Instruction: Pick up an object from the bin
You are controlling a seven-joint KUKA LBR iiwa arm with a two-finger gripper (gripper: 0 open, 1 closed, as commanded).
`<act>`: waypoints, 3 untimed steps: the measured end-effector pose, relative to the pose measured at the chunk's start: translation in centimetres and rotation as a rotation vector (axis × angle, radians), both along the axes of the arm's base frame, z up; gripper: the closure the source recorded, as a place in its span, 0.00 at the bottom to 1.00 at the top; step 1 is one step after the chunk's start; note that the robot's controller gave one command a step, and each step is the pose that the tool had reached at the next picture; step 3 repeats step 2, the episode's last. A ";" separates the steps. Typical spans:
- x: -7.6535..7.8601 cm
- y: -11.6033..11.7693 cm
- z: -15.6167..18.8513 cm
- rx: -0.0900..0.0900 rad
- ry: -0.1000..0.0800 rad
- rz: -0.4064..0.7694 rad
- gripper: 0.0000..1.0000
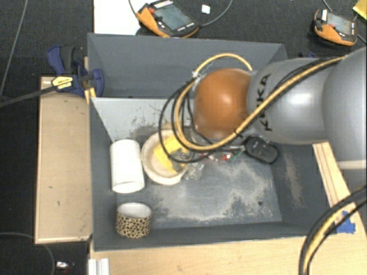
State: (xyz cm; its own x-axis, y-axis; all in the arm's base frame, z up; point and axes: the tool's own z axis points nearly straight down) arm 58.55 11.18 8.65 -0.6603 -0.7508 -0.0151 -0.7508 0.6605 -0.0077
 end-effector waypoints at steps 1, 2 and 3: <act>-0.2 0.0 3.5 -0.001 0.008 -0.002 1.00; 0.2 0.0 7.3 0.002 -0.006 -0.003 1.00; 0.2 0.0 7.3 0.002 -0.006 -0.003 1.00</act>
Offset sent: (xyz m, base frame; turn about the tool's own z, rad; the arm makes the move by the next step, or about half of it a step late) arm -0.0018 -0.0002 0.0186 0.0009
